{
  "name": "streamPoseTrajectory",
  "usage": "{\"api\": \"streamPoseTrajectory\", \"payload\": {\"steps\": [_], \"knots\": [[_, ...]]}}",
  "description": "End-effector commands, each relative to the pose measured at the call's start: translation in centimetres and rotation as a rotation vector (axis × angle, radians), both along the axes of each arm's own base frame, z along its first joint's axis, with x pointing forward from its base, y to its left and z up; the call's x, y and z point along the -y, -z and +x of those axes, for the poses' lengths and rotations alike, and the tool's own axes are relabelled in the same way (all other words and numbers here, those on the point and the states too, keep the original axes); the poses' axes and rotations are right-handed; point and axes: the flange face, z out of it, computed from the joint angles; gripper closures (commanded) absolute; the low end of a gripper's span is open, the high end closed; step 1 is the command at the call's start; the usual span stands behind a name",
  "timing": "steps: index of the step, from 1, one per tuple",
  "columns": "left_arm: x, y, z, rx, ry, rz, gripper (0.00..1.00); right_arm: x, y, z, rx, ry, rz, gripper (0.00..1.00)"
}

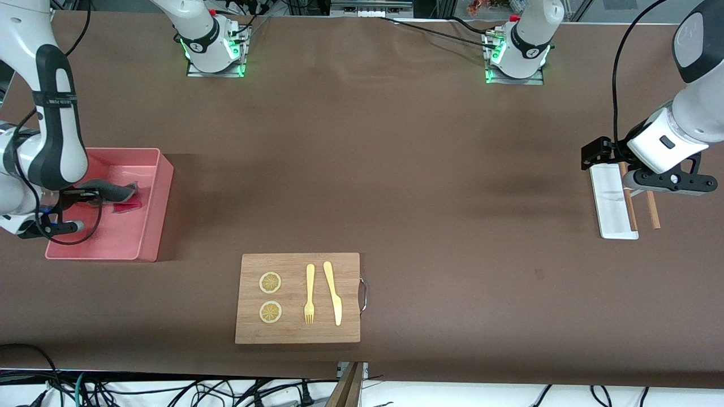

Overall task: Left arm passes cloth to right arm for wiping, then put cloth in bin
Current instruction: 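Move the cloth over the pink bin and release it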

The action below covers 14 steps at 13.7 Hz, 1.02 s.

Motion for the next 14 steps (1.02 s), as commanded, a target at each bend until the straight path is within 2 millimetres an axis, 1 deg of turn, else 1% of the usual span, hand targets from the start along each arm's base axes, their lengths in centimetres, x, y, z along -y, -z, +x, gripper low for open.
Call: {"api": "streamPoseTrajectory", "payload": {"steps": [1, 2, 3, 4, 6, 8, 10, 11, 12, 13, 14], "knots": [[-0.2, -0.4, -0.5, -0.001, 0.021, 0.004, 0.00, -0.2, -1.5, 0.0, 0.035, 0.063, -0.006, 0.00], [-0.2, -0.4, -0.5, -0.001, 0.021, 0.004, 0.00, -0.2, -3.1, 0.2, 0.060, 0.060, -0.001, 0.00], [-0.2, -0.4, -0.5, -0.001, 0.021, 0.004, 0.00, -0.3, -5.4, 0.0, 0.082, 0.062, 0.006, 0.00], [-0.2, -0.4, -0.5, -0.001, 0.021, 0.004, 0.00, -0.4, -7.8, -0.3, 0.088, 0.066, 0.015, 0.00], [-0.2, -0.4, -0.5, -0.001, 0.021, 0.004, 0.00, -1.4, -13.3, -0.6, 0.089, 0.061, 0.037, 0.00], [-0.2, -0.4, -0.5, -0.001, 0.021, 0.004, 0.00, -4.0, -18.1, -0.8, 0.098, 0.053, 0.055, 0.00], [-0.2, -0.4, -0.5, -0.001, 0.021, 0.004, 0.00, -6.7, -22.0, -1.8, 0.118, 0.130, 0.053, 0.00], [-0.2, -0.4, -0.5, -0.001, 0.021, 0.004, 0.00, -8.4, -23.6, -2.4, 0.128, 0.160, 0.053, 0.00], [-0.2, -0.4, -0.5, -0.001, 0.021, 0.004, 0.00, -10.1, -24.8, -2.7, 0.136, 0.149, 0.056, 0.00], [-0.2, -0.4, -0.5, -0.001, 0.021, 0.004, 0.00, -11.4, -25.8, -2.9, 0.152, 0.124, 0.060, 0.00], [-0.2, -0.4, -0.5, -0.001, 0.022, 0.004, 0.00, -12.2, -26.4, -3.1, 0.162, 0.101, 0.064, 0.00]]}}
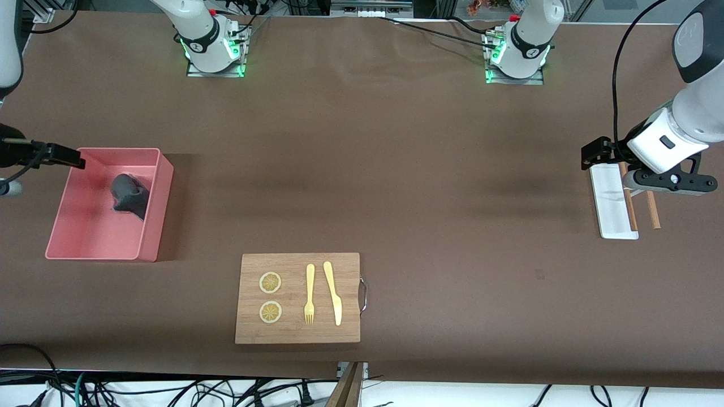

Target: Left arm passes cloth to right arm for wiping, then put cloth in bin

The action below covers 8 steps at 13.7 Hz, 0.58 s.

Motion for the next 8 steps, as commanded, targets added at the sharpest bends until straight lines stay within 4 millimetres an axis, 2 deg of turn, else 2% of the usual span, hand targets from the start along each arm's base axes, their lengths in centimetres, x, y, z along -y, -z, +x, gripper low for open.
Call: {"api": "streamPoseTrajectory", "payload": {"steps": [1, 4, 6, 8], "knots": [[-0.2, -0.4, -0.5, -0.001, 0.022, 0.004, 0.00, -1.8, -2.0, -0.9, 0.020, -0.018, 0.003, 0.00], [-0.2, -0.4, -0.5, -0.001, 0.022, 0.004, 0.00, -1.6, -6.6, -2.0, 0.116, -0.013, 0.001, 0.00], [-0.2, -0.4, -0.5, -0.003, 0.022, 0.004, 0.00, -1.6, -7.6, -2.6, 0.123, -0.005, 0.001, 0.00], [-0.2, -0.4, -0.5, -0.003, 0.022, 0.004, 0.00, -1.7, -7.8, -3.5, 0.085, 0.051, 0.006, 0.00]]}}
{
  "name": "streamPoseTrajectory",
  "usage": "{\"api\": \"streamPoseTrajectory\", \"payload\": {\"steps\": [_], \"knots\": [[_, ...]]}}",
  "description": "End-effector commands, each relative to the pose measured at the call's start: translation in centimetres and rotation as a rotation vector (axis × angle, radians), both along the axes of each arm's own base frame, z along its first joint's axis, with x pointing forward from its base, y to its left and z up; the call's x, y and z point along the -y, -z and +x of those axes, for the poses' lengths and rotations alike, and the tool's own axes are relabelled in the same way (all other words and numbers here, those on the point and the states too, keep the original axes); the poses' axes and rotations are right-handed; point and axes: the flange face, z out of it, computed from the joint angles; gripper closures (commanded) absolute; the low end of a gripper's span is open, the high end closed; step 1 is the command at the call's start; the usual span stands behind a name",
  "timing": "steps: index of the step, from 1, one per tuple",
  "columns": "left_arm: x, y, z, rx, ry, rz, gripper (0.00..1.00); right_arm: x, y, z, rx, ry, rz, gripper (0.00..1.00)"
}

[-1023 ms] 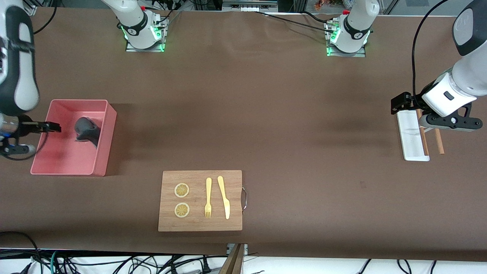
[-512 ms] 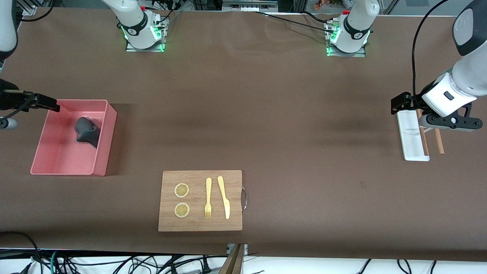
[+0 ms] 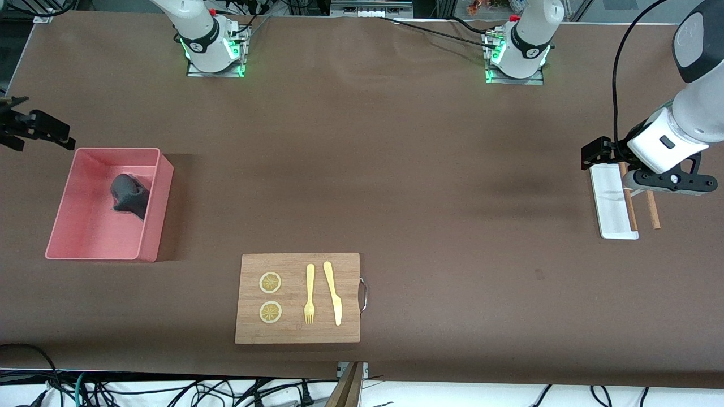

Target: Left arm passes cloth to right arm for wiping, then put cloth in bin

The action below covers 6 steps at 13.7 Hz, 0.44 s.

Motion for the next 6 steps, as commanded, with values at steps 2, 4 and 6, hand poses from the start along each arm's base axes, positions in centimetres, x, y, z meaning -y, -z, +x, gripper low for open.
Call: {"api": "streamPoseTrajectory", "payload": {"steps": [2, 4, 6], "knots": [[-0.20, -0.40, -0.48, -0.001, 0.022, 0.004, 0.00, -0.28, -0.81, -1.27, -0.037, 0.155, 0.006, 0.00], [-0.20, -0.40, -0.48, -0.001, 0.022, 0.004, 0.00, -0.18, -0.73, -1.22, -0.037, 0.155, 0.005, 0.00], [-0.20, -0.39, -0.49, -0.003, 0.022, 0.004, 0.00, -0.35, -0.58, -1.10, -0.039, 0.151, 0.004, 0.00]]}}
